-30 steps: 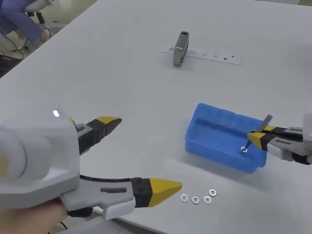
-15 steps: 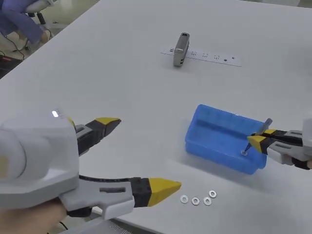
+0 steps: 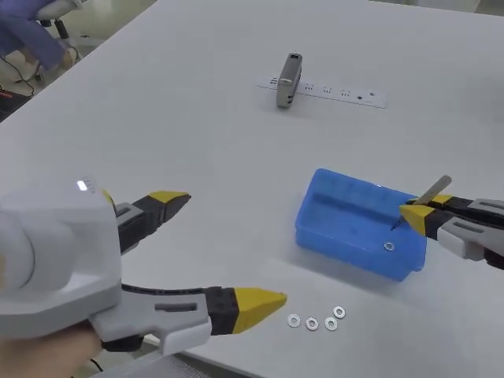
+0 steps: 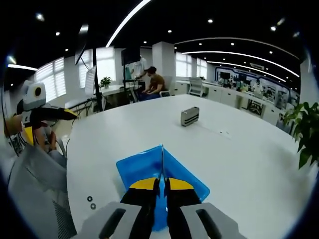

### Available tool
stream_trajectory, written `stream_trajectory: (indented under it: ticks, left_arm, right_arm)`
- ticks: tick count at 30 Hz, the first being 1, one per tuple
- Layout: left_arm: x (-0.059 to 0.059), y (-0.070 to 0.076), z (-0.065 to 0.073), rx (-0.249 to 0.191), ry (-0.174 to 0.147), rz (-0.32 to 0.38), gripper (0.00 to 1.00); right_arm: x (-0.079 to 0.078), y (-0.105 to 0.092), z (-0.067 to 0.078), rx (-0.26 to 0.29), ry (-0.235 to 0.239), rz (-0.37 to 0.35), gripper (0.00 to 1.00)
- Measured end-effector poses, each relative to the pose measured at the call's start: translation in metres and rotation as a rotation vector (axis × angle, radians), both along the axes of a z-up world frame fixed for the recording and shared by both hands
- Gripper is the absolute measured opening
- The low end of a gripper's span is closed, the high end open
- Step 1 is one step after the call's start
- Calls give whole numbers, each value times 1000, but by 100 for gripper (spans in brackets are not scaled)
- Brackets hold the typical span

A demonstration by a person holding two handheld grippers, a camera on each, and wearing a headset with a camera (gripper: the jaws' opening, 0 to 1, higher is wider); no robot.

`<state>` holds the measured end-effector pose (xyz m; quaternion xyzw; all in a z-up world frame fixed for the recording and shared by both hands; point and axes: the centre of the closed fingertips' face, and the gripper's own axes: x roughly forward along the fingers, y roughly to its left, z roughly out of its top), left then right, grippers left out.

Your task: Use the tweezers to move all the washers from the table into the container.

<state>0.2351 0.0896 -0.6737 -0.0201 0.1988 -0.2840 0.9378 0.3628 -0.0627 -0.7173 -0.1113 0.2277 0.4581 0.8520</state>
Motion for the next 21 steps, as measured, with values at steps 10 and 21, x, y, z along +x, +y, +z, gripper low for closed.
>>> stream_trajectory:
  ticks: [10,21]
  left_arm:
    - [-2,0,-2,-6,8,-3,97]
    - [0,-7,-5,1,18,-35,97]
  right_arm:
    - [-36,18,7,48,18,61,4]
    - [-68,24,-33,55,149,91,4]
